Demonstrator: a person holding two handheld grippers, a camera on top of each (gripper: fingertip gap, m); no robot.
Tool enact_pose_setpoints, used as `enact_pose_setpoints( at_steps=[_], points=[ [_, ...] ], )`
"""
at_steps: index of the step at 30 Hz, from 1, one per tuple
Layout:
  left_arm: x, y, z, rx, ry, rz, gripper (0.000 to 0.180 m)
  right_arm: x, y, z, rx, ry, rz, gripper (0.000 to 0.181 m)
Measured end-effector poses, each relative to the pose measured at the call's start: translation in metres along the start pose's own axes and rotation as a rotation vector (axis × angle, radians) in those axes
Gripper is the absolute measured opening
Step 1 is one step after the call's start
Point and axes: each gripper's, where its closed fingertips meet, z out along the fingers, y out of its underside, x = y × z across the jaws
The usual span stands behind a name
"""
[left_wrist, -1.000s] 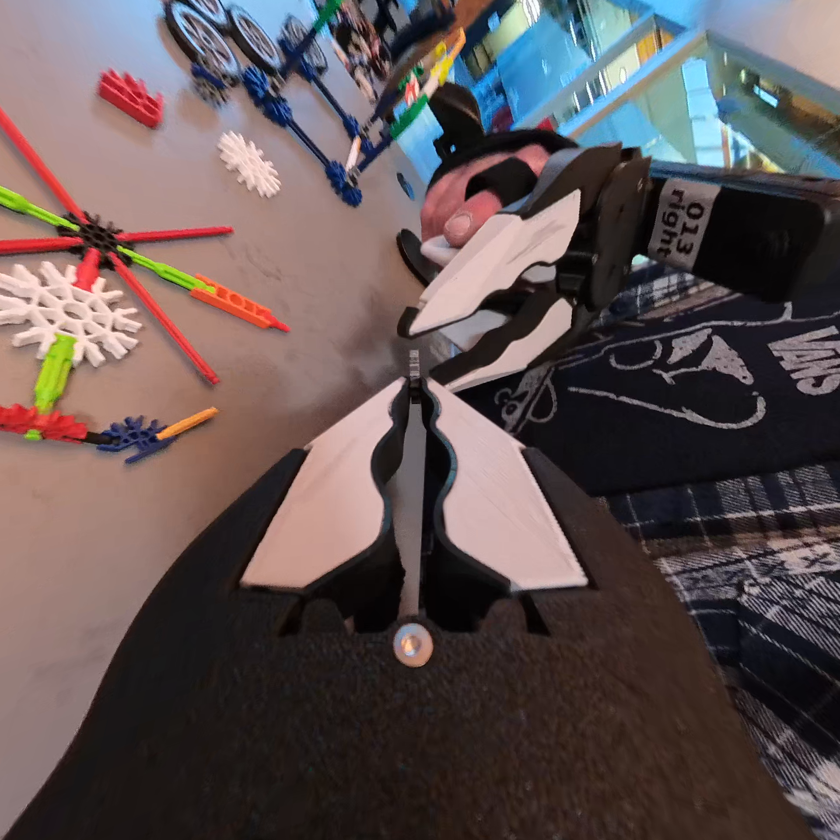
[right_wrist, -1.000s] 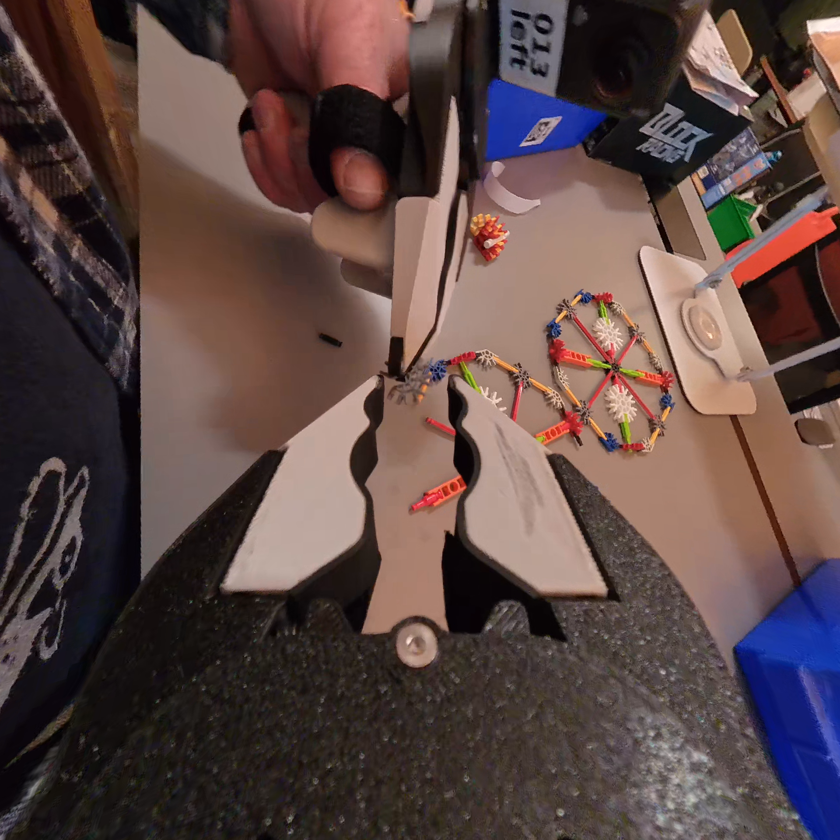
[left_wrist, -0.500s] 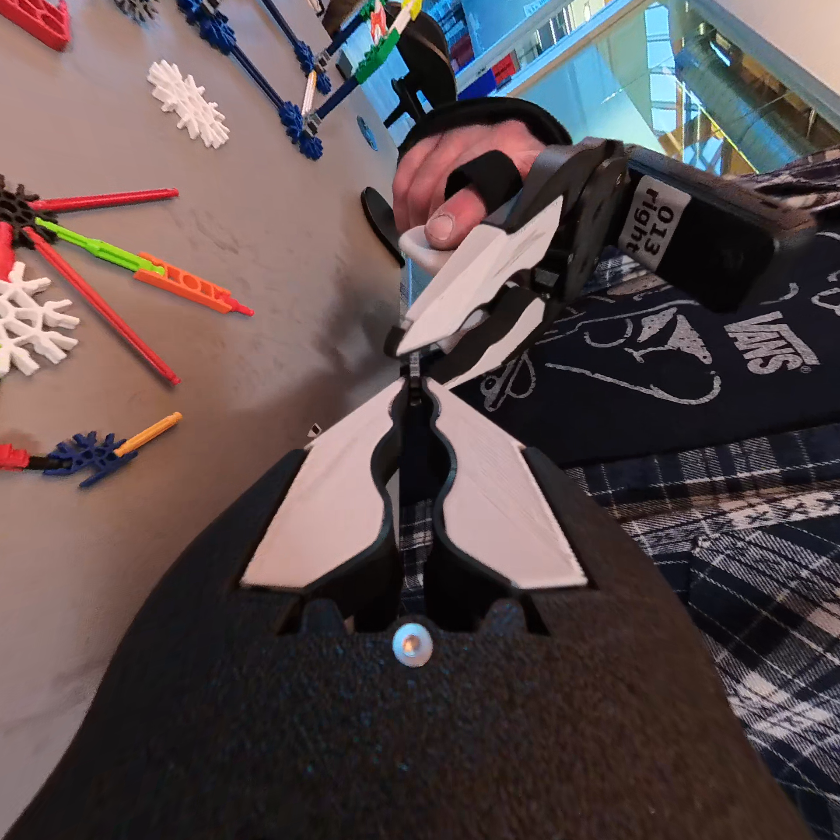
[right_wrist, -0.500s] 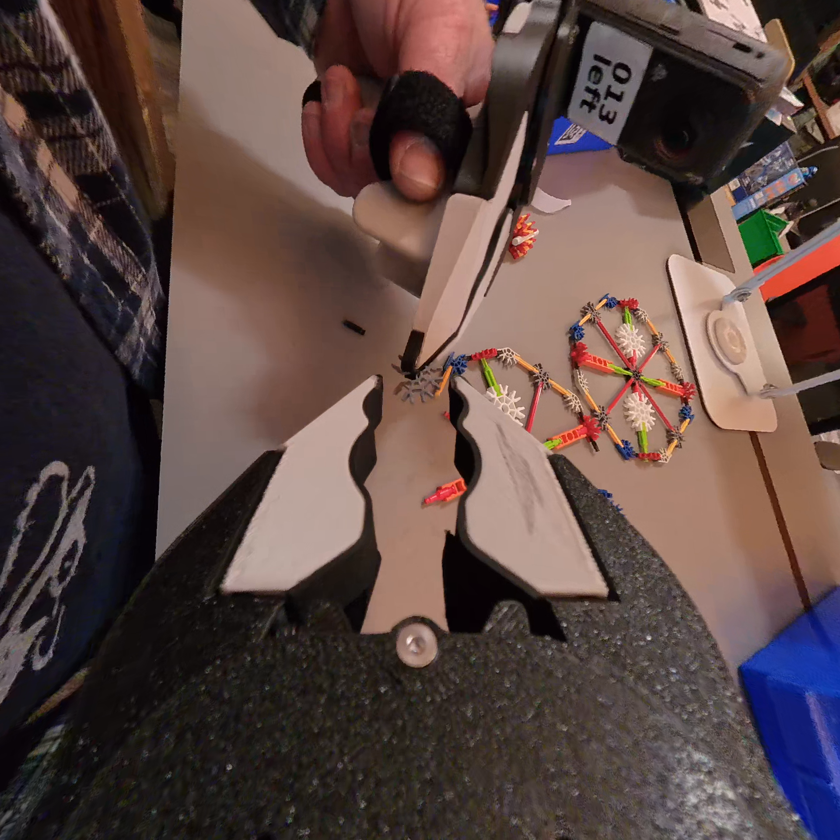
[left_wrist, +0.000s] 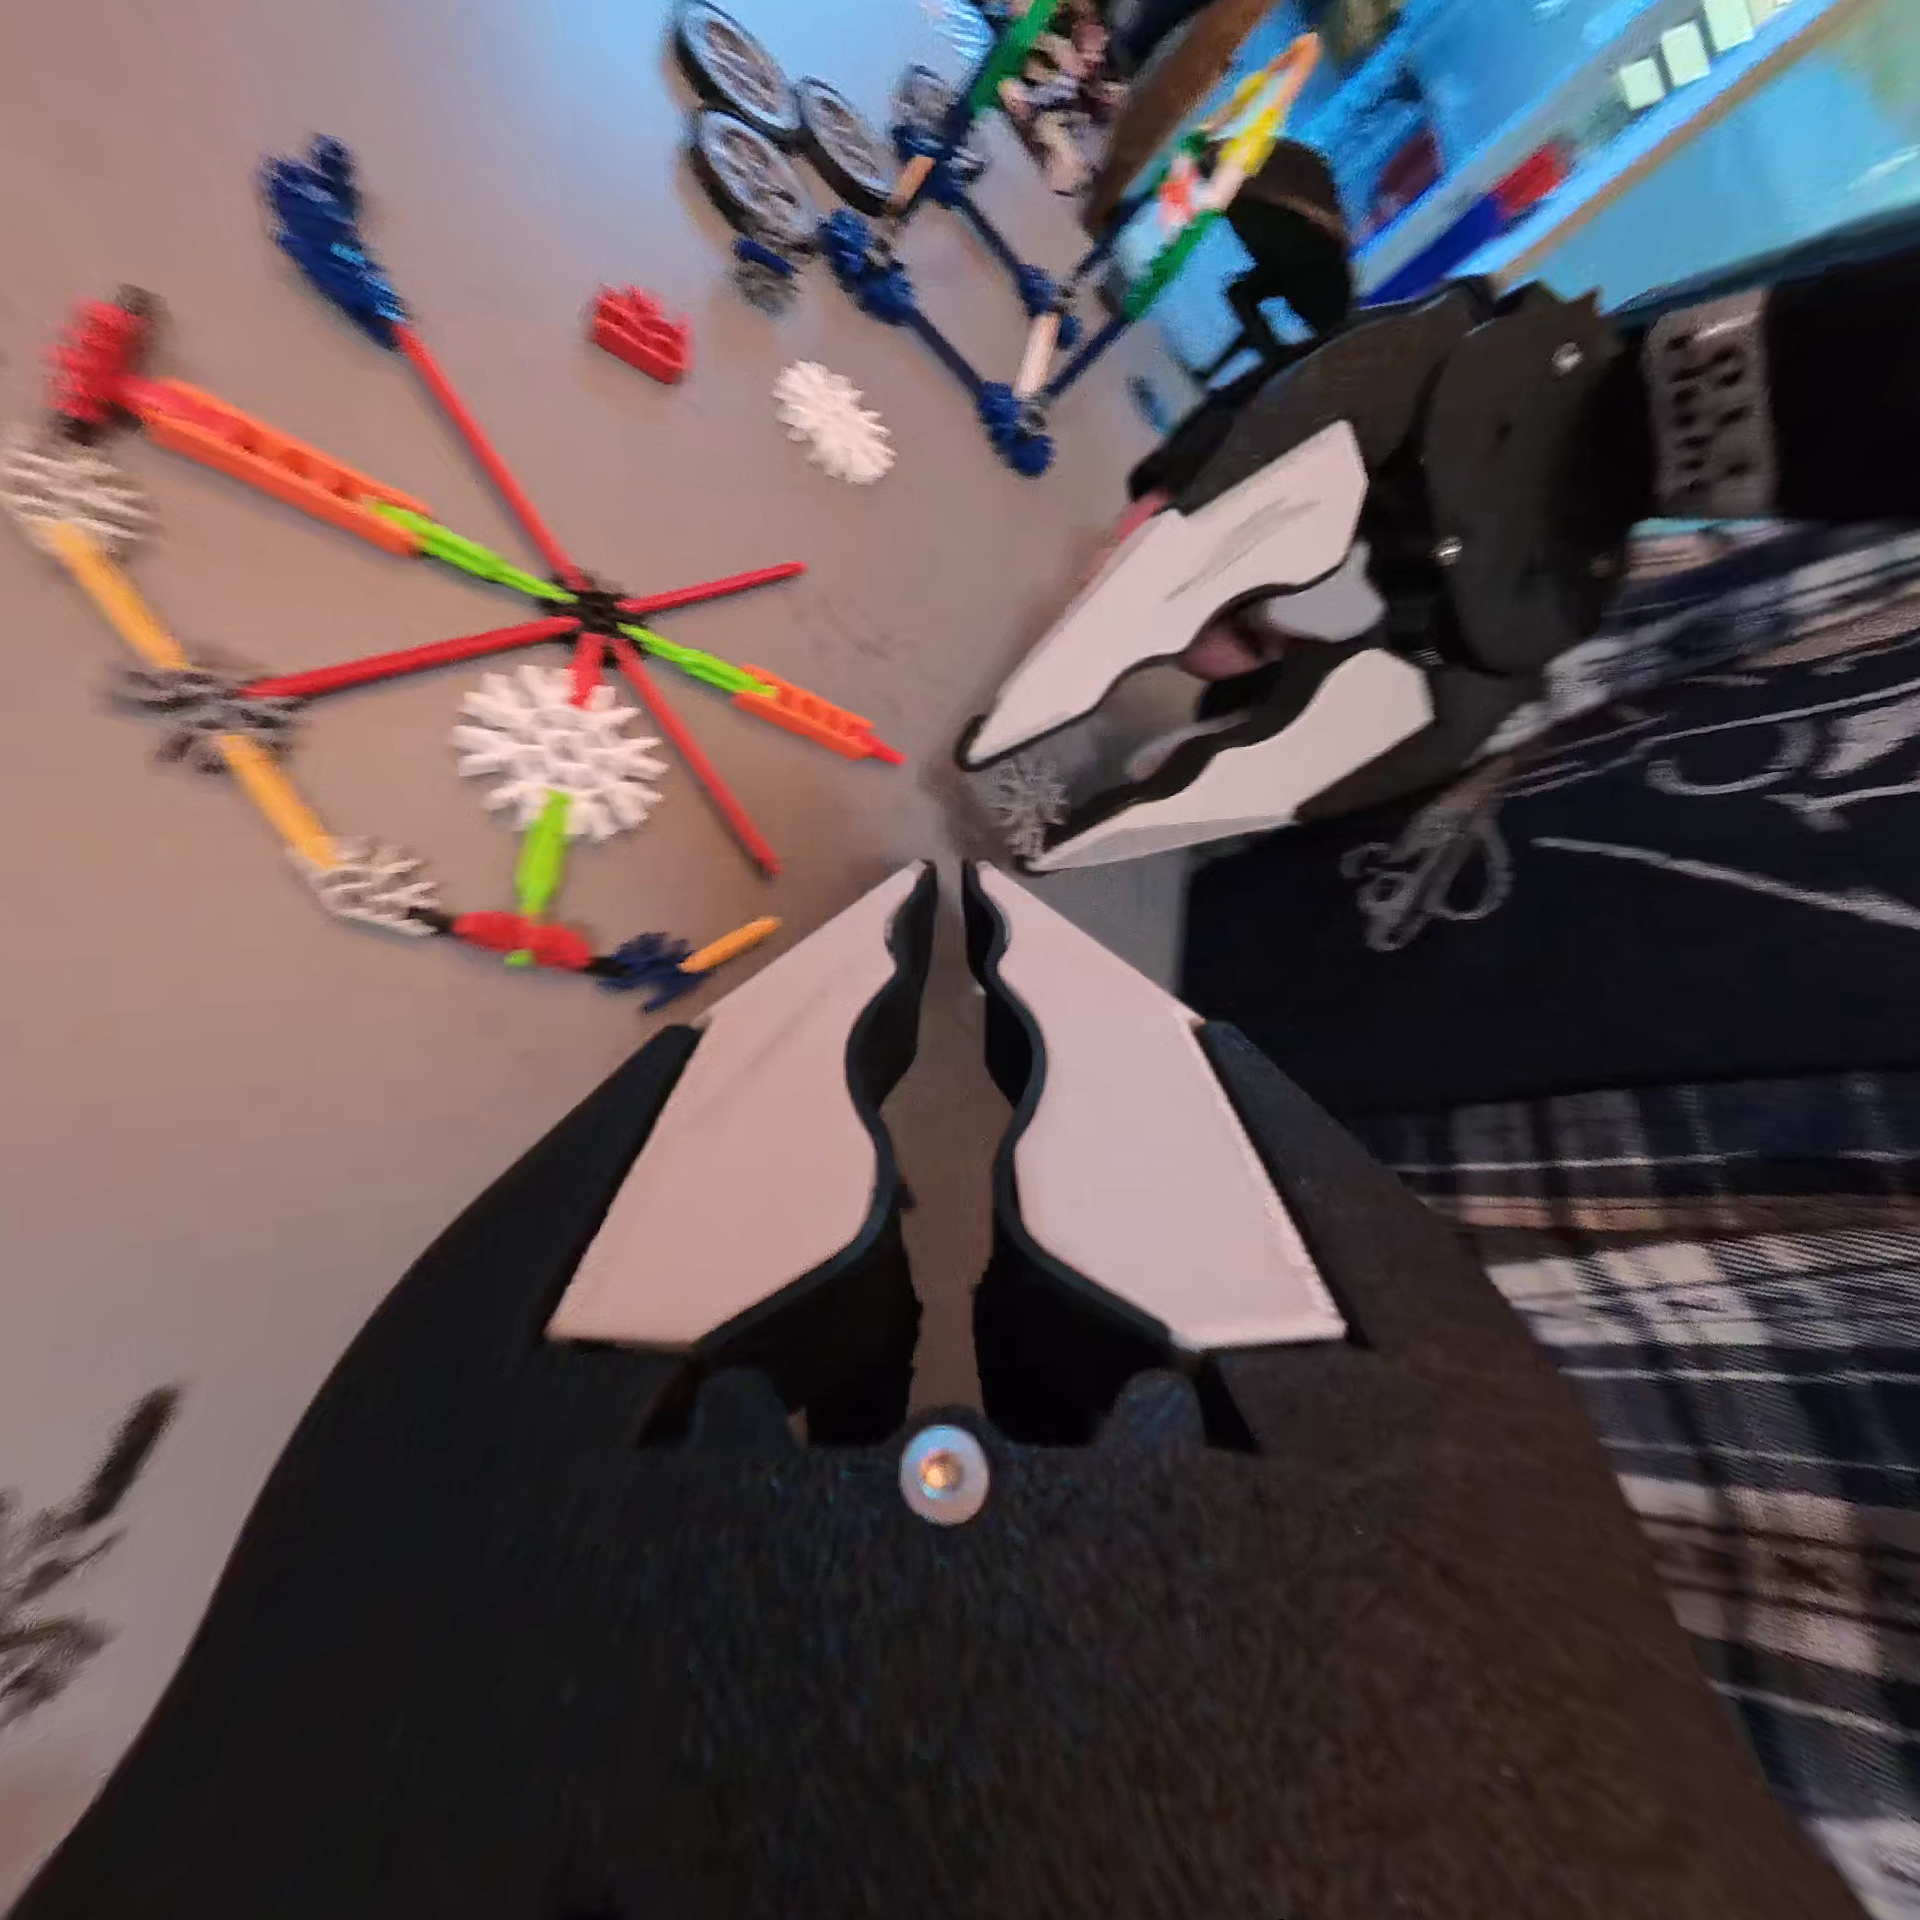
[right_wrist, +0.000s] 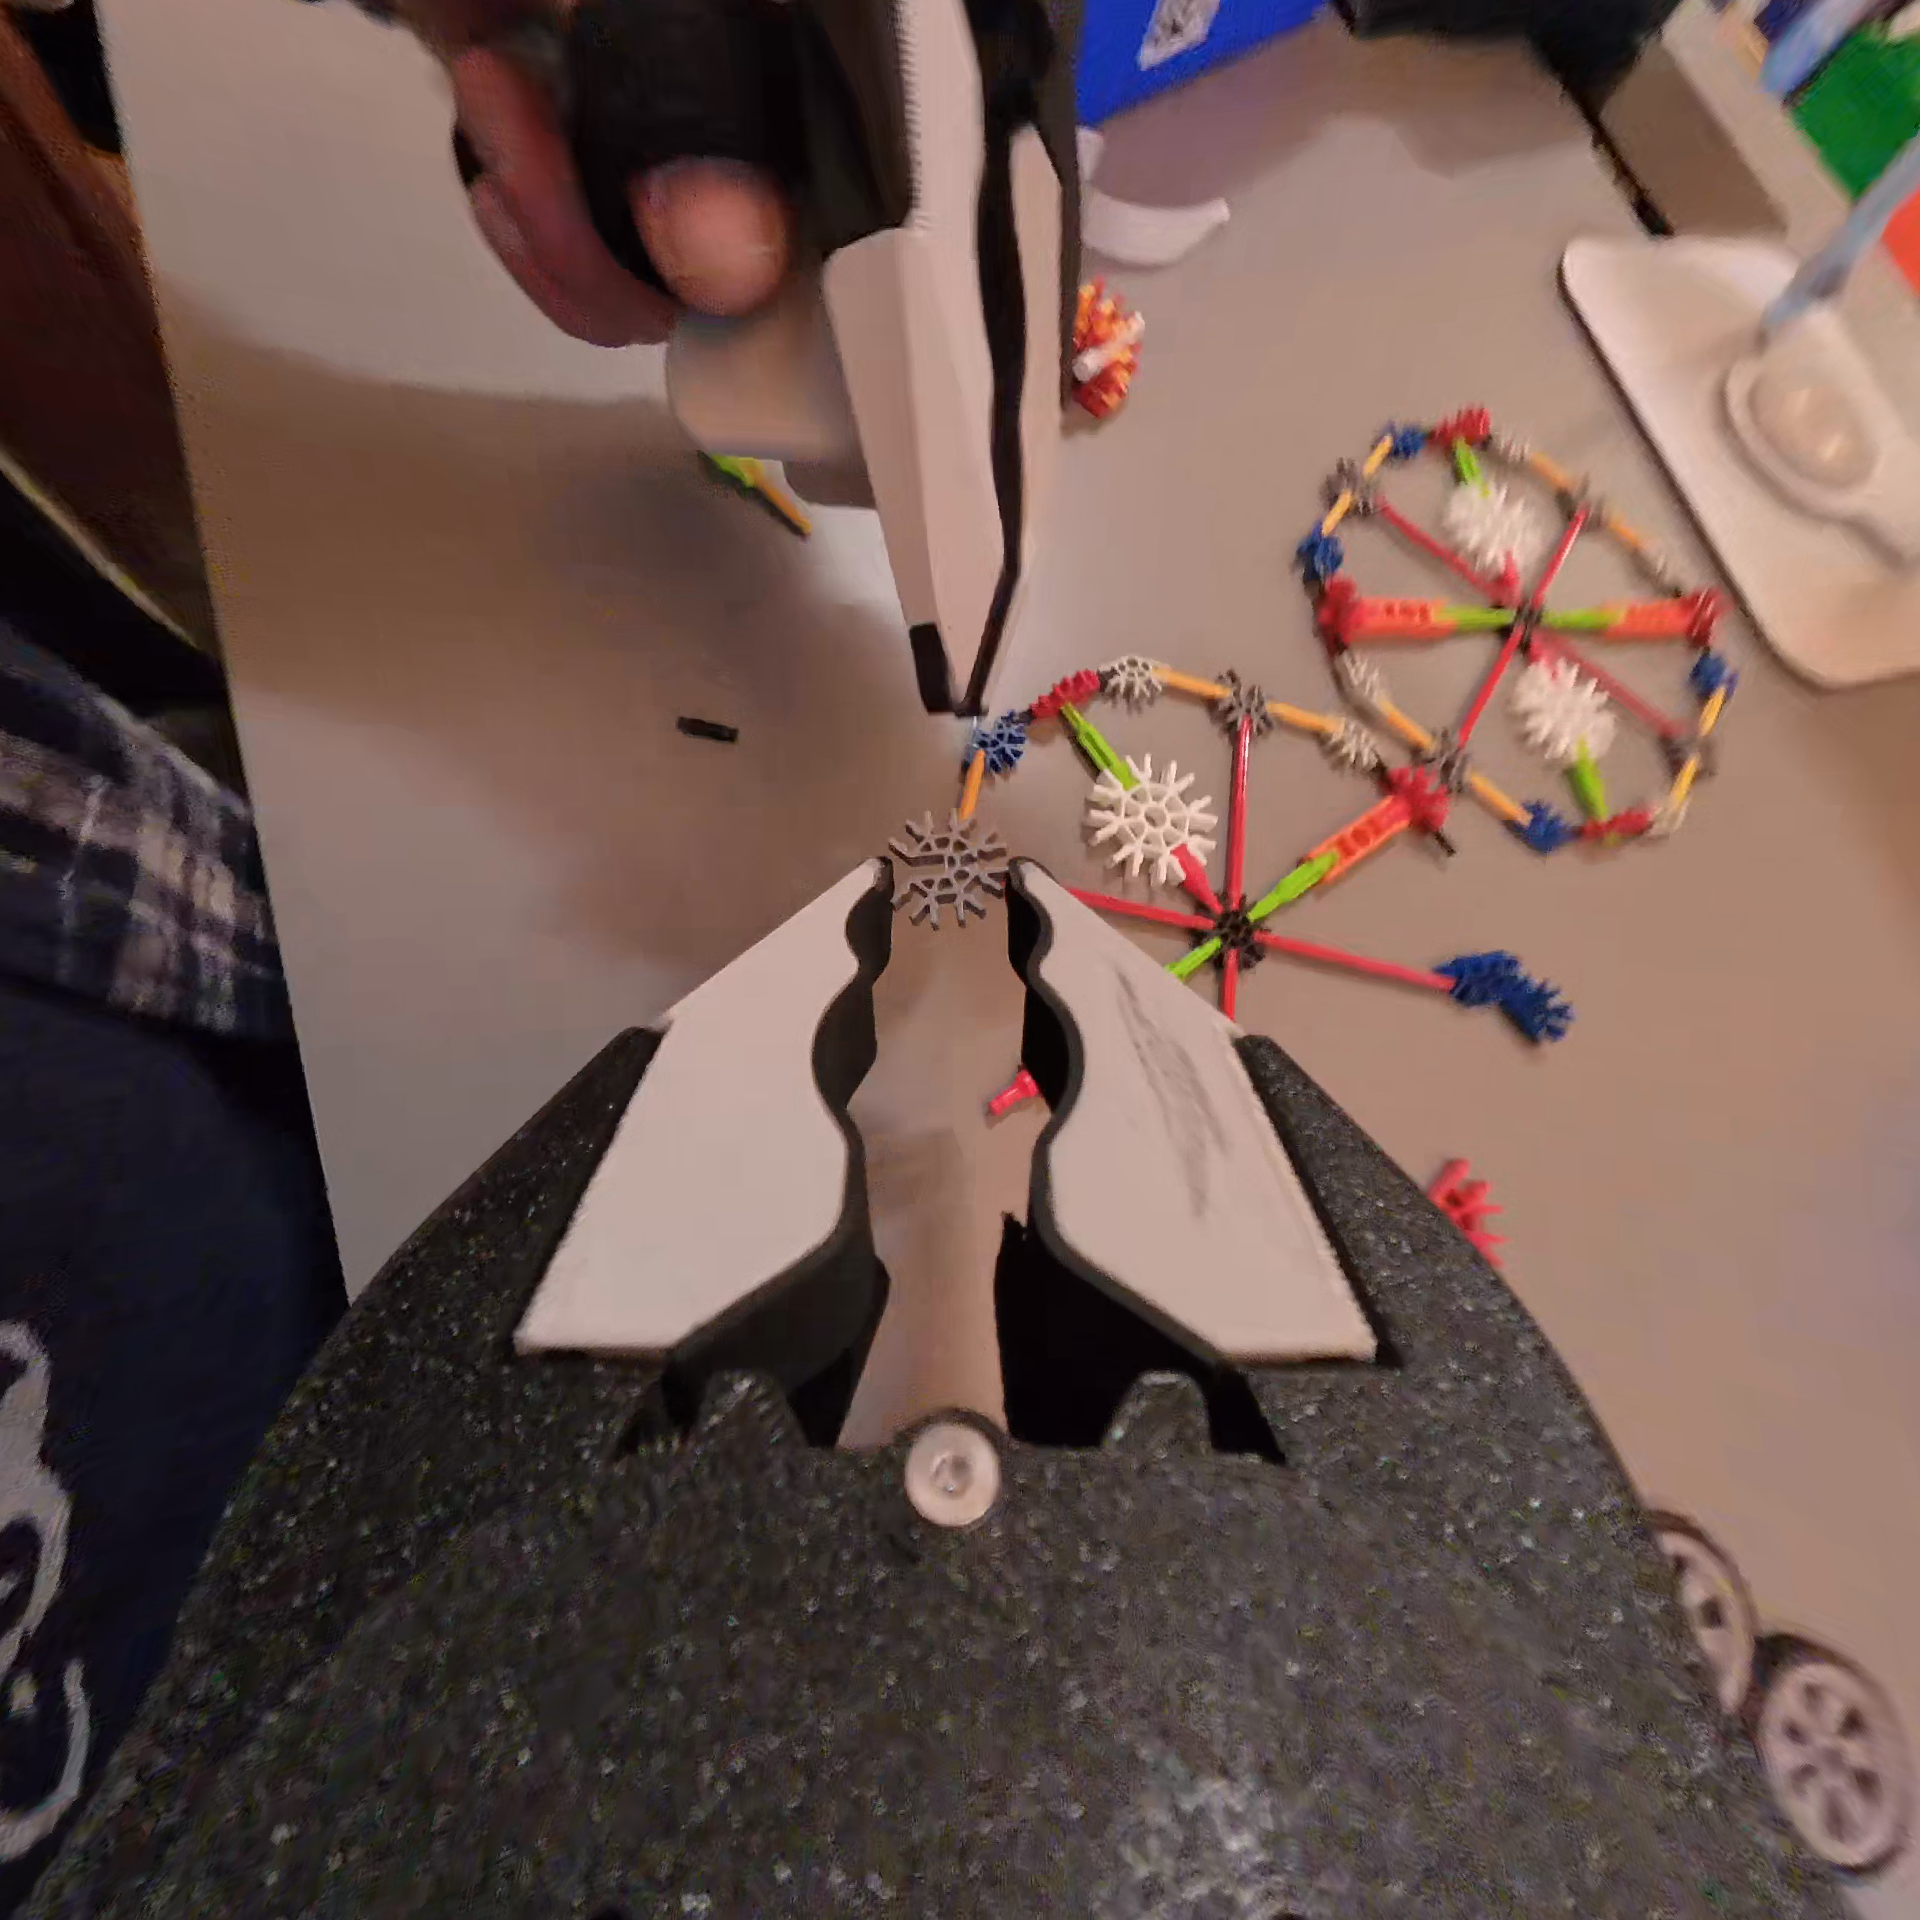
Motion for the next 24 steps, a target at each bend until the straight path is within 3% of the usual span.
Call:
enact_pose_setpoints(
  at_steps=[5, 11, 24],
  points=[
    [-0.028, 0.013, 0.0, -0.082, -0.211, 0.236, 0.0, 0.002, 0.013, 0.023, -0.051, -0.007, 0.166, 0.02],
    [-0.044, 0.018, 0.008, -0.116, -0.312, 0.415, 0.0, 0.003, 0.017, 0.039, -0.092, 0.006, 0.225, 0.02],
    [-0.053, 0.027, 0.012, -0.174, -0.315, 0.508, 0.0, 0.006, 0.023, 0.046, -0.188, 0.076, 0.196, 0.02]
  ],
)
